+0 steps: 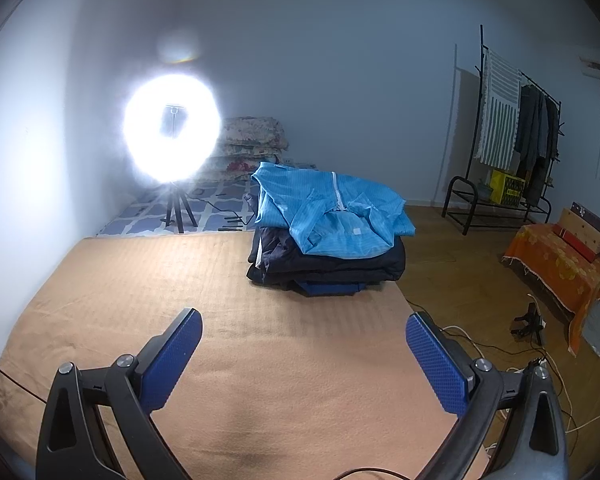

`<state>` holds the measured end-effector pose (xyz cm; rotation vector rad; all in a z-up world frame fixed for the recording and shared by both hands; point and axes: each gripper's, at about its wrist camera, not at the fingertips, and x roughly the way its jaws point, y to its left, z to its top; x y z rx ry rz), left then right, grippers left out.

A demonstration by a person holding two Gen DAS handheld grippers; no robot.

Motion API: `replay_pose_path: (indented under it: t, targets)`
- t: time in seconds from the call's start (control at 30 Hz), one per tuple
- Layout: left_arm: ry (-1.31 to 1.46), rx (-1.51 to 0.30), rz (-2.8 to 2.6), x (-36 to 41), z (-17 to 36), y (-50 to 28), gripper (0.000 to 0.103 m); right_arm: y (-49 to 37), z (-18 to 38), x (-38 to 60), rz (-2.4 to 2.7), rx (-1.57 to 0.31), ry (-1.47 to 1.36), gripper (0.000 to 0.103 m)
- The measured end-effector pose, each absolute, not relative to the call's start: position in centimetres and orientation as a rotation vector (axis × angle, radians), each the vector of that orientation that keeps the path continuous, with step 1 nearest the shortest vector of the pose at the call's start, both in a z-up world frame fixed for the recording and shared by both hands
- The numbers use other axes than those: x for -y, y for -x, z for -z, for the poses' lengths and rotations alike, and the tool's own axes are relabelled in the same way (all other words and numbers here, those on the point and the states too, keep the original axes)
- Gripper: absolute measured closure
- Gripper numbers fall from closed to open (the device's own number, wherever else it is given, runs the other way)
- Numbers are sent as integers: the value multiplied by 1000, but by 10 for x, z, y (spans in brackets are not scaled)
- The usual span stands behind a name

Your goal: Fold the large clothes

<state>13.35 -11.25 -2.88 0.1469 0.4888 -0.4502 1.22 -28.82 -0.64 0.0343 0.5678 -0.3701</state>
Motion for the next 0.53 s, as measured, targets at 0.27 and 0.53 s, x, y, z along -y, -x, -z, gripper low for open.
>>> replay_pose_path:
  t: [0.27,0.53]
  targets:
    - [-148,-487,451,112,28,-134,0,-12,7,289,369,-571,-34,0]
    - [-161,-447,428,112,29,-129,0,-14,9,290,358,-580,-28,0]
